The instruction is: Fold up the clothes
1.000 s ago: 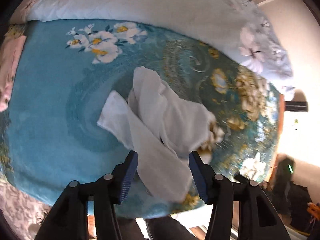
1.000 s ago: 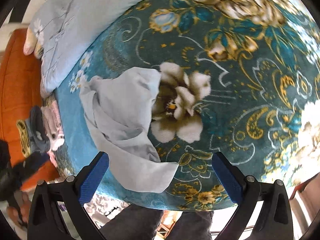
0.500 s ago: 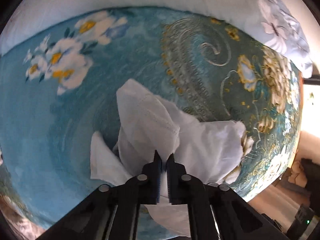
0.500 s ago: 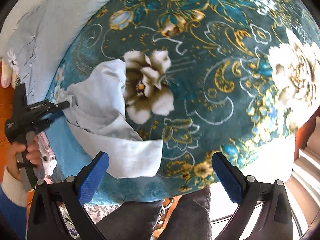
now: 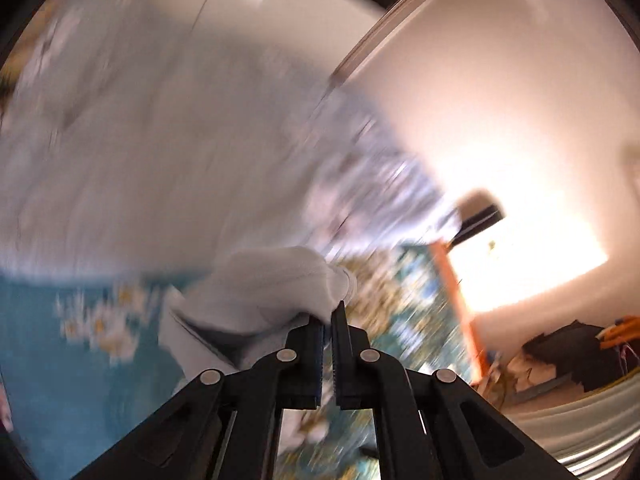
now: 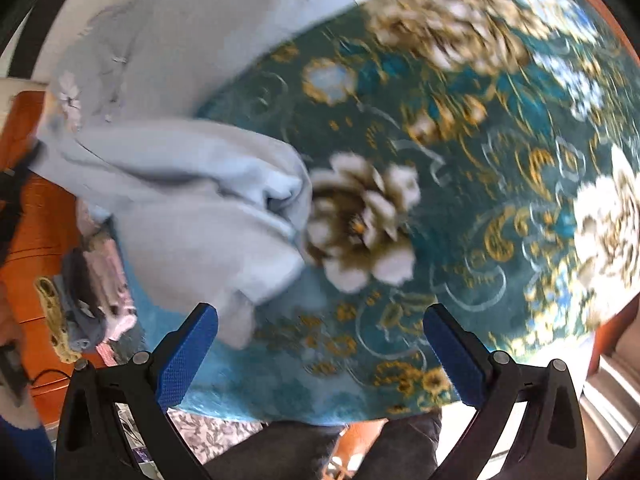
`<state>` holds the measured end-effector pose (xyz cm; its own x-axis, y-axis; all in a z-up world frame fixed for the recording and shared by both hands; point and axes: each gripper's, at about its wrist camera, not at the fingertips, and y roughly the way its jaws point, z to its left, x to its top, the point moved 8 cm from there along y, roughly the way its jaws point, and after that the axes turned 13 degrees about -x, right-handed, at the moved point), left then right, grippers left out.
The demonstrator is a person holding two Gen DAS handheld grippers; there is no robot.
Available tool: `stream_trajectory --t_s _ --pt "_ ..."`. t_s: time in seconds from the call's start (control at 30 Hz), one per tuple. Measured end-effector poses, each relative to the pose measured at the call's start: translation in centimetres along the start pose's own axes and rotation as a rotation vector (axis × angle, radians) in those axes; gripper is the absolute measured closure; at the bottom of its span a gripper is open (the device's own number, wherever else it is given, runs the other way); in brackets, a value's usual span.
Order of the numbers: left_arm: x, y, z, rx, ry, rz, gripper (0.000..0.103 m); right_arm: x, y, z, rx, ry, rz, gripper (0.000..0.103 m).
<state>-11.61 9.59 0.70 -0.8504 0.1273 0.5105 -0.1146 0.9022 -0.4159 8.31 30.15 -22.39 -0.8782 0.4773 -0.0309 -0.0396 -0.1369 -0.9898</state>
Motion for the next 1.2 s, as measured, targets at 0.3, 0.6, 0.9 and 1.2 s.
stream_trajectory --t_s 0.3,0.6,0.9,1.2 --pt "3.0 -8.5 -9.2 -0.017 0.148 -0.279 0.101 2.2 -3.4 -0.3 0.079 -0.077 -0.095 0.0" --pt "-5.2 -0.5 1.1 0.277 -0.116 -0.017 0.1 0.1 -1.8 -4.0 0.099 -0.088 -0.049 0.0" --pt "-8.6 8.0 8.0 0.329 -0.281 0.18 0.09 -1.7 0.1 -8.8 0.084 0.034 -0.003 0.0" --pt "-6.7 16.3 18.9 0.325 -0.624 0.175 0.051 -4.1 1.9 -11.7 -0.021 0.18 0.048 0.0"
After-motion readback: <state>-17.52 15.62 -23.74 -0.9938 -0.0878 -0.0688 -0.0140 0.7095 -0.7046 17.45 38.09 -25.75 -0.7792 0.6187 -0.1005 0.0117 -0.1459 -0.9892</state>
